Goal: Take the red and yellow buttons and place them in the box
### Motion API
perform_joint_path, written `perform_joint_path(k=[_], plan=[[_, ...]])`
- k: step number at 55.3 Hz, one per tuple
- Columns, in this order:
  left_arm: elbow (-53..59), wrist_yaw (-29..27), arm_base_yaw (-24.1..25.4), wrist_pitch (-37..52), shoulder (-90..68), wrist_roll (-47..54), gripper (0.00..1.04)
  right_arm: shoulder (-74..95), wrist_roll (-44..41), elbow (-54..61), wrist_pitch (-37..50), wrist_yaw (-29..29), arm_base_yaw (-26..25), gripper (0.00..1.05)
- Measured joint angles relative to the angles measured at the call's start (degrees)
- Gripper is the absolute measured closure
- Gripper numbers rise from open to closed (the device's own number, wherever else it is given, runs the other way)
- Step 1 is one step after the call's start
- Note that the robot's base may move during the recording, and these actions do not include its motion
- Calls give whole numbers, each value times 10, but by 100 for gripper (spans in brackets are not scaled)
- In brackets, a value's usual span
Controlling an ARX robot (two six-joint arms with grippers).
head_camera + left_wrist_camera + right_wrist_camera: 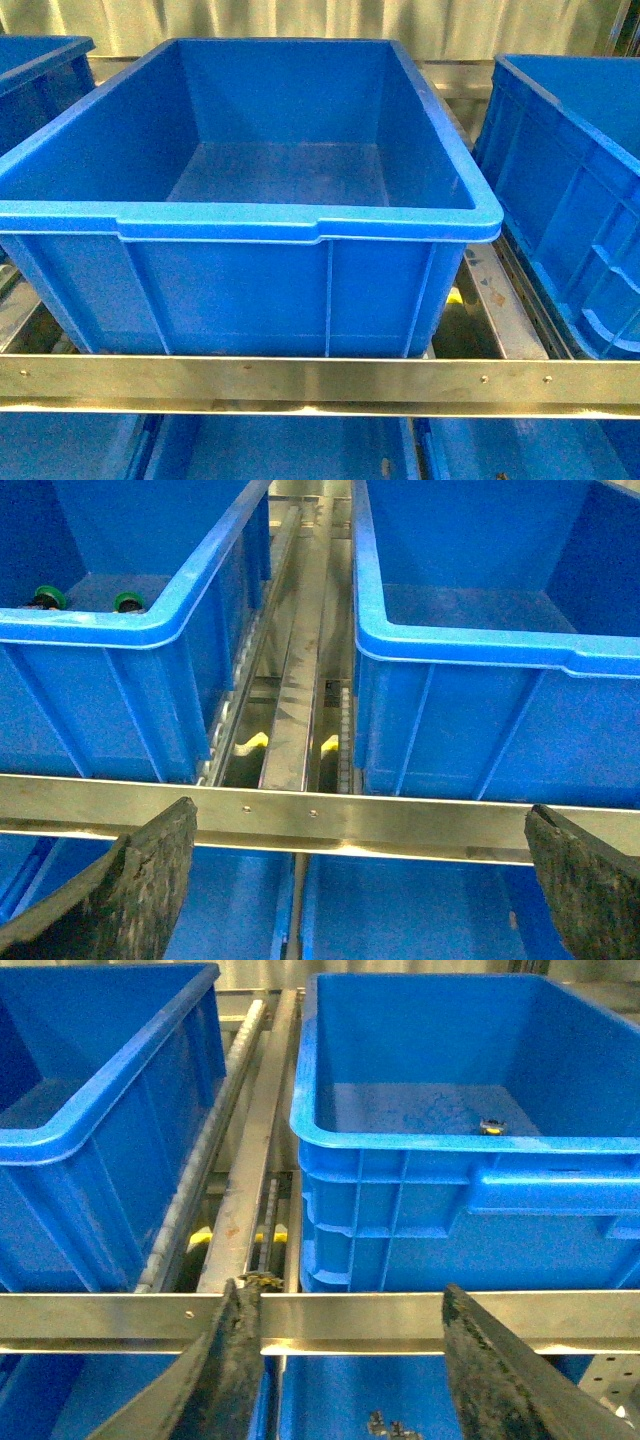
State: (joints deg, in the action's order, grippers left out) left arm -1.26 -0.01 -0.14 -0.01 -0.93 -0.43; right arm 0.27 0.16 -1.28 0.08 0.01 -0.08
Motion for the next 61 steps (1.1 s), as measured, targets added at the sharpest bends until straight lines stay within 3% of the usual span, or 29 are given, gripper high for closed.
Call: perform_joint_path(k=[9,12,61], plan=[[0,0,0,0,0,0,8,0,0,0,0,0,0,10],[0,0,0,0,0,0,8,0,0,0,0,0,0,5],[0,0,0,0,0,0,8,0,0,0,0,0,0,6]])
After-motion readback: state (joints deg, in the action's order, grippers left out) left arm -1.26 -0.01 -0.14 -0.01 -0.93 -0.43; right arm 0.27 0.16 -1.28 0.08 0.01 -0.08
